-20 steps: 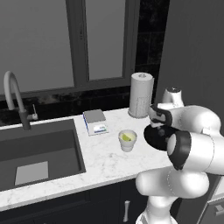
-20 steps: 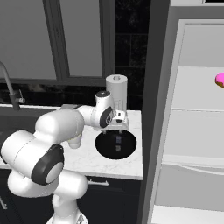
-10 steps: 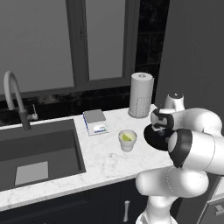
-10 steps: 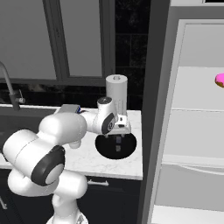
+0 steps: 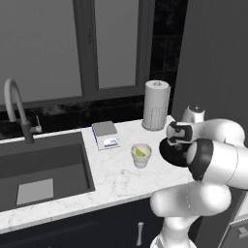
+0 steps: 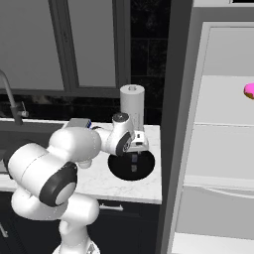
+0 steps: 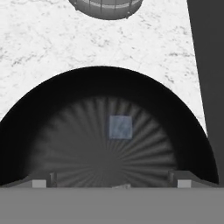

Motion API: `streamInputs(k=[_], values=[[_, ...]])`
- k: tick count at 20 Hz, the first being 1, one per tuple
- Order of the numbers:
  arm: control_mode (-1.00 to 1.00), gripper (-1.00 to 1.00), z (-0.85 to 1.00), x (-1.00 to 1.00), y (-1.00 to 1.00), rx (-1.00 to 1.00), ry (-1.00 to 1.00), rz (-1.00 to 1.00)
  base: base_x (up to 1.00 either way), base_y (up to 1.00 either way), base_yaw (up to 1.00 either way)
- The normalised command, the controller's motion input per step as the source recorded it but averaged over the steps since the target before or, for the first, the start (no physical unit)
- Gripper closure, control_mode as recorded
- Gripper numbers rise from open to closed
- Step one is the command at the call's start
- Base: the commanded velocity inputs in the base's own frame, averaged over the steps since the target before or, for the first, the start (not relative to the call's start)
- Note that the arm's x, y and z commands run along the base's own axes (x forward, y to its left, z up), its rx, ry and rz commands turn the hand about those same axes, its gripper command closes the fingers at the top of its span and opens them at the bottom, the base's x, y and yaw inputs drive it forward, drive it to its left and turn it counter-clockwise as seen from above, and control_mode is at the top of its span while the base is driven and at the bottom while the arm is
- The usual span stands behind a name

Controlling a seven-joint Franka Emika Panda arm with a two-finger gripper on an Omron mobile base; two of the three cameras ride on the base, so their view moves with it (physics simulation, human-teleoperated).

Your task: Grab a lemon wedge from the fridge and one ice cube from the ice bowl, and put them in the glass of lemonade.

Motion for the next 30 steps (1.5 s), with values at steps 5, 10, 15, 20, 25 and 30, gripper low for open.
streamInputs(k=[5, 10, 15, 20, 25, 30], values=[[-1.00, -1.00, -0.11, 0.30, 0.00, 0.00, 0.00, 0.06, 0.00, 0.00, 0.00], [-1.00, -1.00, -0.26, 0.36, -0.03, 0.02, 0.00, 0.03, 0.00, 0.00, 0.00], [-1.00, -1.00, -0.75, 0.04, -0.09, 0.05, 0.03, 0.00, 0.00, 0.00, 0.00], [-1.00, -1.00, -0.20, -0.09, 0.00, 0.03, -0.02, 0.00, 0.00, 0.00, 0.00], [-1.00, -1.00, 0.00, 0.05, 0.01, 0.02, -0.06, -0.04, 0.00, 0.00, 0.00], [-1.00, -1.00, -0.03, 0.15, 0.00, 0.01, 0.00, -0.07, 0.00, 0.00, 0.00]])
